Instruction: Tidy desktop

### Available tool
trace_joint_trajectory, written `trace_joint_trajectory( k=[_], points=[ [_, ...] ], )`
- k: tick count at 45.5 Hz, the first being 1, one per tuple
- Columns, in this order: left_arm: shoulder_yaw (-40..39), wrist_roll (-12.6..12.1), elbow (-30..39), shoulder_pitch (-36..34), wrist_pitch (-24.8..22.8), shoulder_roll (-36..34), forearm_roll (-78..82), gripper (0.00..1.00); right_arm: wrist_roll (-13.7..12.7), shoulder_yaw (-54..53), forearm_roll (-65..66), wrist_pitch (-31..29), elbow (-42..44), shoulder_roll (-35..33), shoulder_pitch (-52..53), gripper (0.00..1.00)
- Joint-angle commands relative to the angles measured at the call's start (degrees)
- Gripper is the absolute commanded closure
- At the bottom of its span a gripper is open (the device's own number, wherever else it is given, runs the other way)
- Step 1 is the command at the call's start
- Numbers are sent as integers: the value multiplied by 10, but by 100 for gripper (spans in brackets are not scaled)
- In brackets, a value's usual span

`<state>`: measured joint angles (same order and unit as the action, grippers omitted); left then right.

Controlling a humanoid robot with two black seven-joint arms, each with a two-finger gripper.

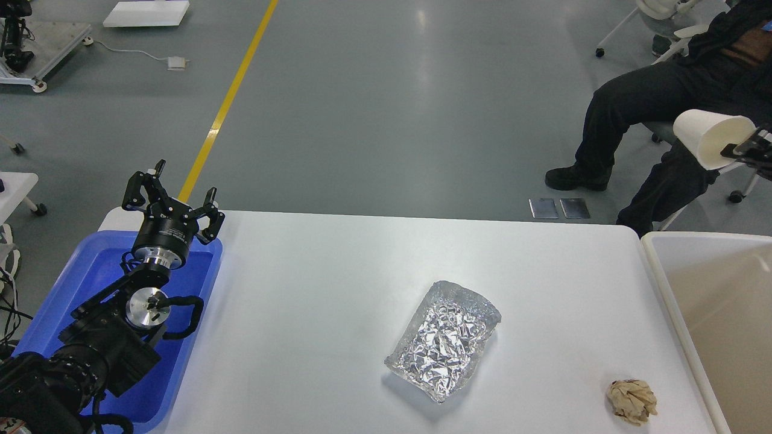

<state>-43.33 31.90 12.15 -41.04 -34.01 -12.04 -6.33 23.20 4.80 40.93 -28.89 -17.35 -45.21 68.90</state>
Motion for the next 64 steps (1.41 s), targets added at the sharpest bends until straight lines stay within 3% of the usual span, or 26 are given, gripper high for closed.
trace_joint_trajectory(
  k=[1,12,23,33,48,64],
  points=[
    [0,0,0,0,0,0,0,0,-48,0,-111,-8,74,-10,-24,100],
    [0,0,0,0,0,0,0,0,-103,-1,-234,11,117,-8,-82,100],
    [1,0,0,0,0,0,0,0,-157,-1,-375,83,117,7,-174,100],
    [1,0,0,0,1,0,0,0,-189,-49,-435,158,117,58,-245,100],
    [1,0,0,0,0,0,0,0,-202,-124,-436,346,119,176,-308,100],
    [0,0,0,0,0,0,0,0,-201,-159,-436,372,118,213,-352,100]
  ],
)
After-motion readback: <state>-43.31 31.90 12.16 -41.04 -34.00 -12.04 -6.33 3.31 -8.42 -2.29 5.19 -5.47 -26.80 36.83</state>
